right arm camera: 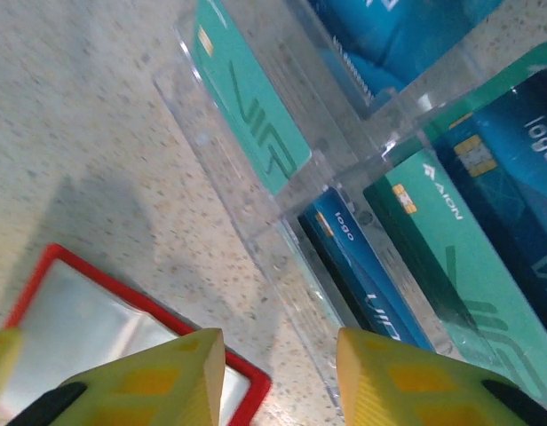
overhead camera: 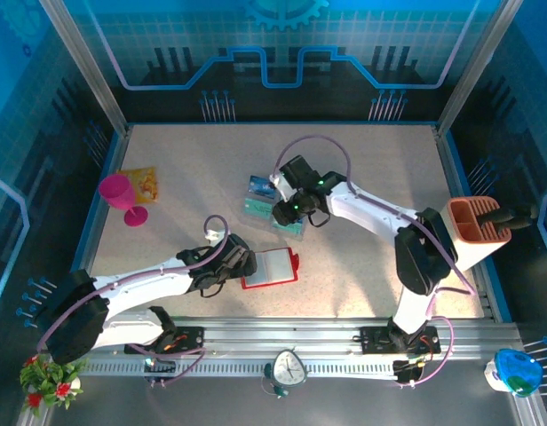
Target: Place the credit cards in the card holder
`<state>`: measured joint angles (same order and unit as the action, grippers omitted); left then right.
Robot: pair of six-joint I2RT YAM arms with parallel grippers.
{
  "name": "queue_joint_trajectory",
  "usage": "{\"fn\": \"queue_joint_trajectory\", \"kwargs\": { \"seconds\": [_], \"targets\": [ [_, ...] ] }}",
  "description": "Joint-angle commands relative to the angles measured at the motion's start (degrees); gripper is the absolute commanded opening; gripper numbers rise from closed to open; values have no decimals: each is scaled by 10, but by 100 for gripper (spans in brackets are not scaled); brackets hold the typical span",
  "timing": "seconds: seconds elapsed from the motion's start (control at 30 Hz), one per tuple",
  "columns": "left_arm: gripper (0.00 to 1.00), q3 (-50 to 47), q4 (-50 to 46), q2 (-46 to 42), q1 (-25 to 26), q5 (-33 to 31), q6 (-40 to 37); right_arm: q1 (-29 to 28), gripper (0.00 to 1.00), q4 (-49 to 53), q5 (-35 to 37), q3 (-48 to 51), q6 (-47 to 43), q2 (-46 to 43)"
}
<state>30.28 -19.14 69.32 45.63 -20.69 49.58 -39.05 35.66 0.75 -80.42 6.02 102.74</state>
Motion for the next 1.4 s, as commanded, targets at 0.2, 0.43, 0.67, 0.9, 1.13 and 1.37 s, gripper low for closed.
{"fn": "queue_joint_trajectory", "kwargs": {
  "seconds": [0.2,0.43,0.67,0.9,1.13,1.37],
  "targets": [
    [99,15,-7,-8,-3,-2,-5,-25,37,58,103,-47,-66,53],
    [99,17,-6,-5,-2,-3,-5,-30,37,58,112,-59,-73,83],
    [99,17,-7,-6,-3,-5,-6,-30,35,53,130,-61,-83,103],
    [99,17,-4,-3,-2,-5,-6,-35,29,52,108,-57,-89,105],
    [99,18,-4,-4,-3,-6,-7,-47,22,54,122,-52,-95,105],
    [99,18,-3,-4,-3,-6,-7,-48,12,53,124,-56,-98,95]
  ]
}}
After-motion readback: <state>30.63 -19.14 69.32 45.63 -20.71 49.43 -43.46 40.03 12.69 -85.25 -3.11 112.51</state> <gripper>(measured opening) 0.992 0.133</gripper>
